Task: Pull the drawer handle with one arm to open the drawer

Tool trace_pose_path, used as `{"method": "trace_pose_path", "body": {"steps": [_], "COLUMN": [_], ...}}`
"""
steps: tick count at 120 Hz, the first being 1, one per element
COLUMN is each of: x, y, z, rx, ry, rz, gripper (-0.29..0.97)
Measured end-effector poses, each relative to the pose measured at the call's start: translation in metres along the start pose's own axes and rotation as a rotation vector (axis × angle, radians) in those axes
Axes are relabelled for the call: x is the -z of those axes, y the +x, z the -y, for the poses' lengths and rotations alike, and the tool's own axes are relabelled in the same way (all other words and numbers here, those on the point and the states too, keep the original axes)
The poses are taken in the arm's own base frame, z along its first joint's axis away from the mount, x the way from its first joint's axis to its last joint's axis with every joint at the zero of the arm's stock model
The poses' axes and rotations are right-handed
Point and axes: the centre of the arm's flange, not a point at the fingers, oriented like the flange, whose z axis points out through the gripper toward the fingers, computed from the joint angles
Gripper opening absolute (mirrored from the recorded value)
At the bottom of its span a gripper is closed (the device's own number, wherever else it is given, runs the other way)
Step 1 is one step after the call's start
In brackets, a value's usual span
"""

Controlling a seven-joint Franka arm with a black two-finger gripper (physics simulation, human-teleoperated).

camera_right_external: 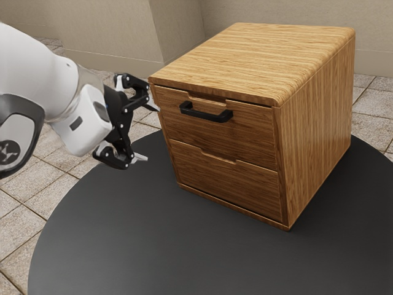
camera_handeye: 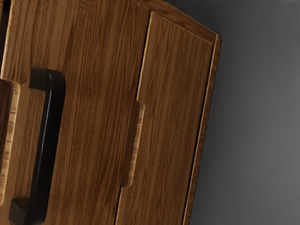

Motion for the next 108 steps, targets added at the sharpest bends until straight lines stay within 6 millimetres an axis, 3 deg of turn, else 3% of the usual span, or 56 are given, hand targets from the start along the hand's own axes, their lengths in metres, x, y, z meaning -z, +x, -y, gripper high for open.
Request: {"method": "trace_pose_path", "body": {"steps": [26, 50, 108], "x": [-0.023, -0.032, -0.050], "y": [0.020, 0.032, 0.037], "z": [0.009, 0.009, 0.005], "rx": [-0.036, -0.058, -0.059], "ry": [-0.003, -0.002, -0.027], "rz": [-0.030, -0.053, -0.059], "gripper": [0.68, 0.68, 0.68]}}
